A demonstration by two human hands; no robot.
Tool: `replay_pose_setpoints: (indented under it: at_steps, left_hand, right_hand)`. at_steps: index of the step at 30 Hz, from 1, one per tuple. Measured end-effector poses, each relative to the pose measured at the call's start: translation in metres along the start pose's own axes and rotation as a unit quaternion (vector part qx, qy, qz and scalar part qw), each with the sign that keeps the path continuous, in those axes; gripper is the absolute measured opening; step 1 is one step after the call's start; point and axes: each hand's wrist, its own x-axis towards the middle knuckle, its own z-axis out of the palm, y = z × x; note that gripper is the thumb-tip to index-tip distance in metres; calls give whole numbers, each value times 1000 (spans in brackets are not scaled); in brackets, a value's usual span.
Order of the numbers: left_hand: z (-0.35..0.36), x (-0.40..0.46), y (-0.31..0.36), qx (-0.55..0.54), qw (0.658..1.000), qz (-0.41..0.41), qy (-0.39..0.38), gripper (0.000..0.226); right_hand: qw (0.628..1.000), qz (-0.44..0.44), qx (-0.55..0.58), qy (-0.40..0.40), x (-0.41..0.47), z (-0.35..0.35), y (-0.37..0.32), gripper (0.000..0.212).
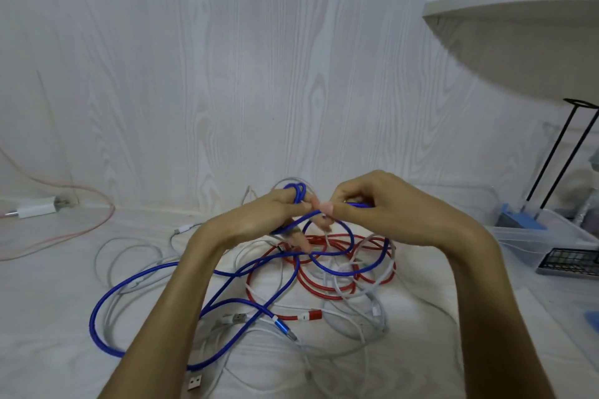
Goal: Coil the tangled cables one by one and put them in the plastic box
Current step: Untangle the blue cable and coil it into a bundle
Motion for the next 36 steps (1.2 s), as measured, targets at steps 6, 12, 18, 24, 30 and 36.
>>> replay_pose_setpoints:
  at_steps: [6, 12, 18, 24, 30, 36]
  left_hand:
    - [-2, -9, 11, -153, 976, -2, -152, 38]
    - [5, -22, 28, -141, 959, 38, -244, 37]
    - [-1, -21, 40, -445, 876, 93, -161, 23]
    - [8, -10, 50, -616, 764, 194, 1, 25]
    - [-3, -5, 30, -506, 808, 208, 220, 33]
    - [-21, 0, 5, -248, 927, 147, 240, 30]
  right_hand:
    - [997, -12, 68, 37, -9, -13, 20, 36]
    - [981, -29, 123, 149, -1, -4, 29, 30]
    - [944, 21, 175, 280, 30, 31, 12, 48]
    - [981, 50, 0, 187, 48, 76, -7, 10]
    - [998, 54, 20, -19, 40, 73, -22, 31]
    - [996, 32, -9, -80, 20, 34, -20, 28]
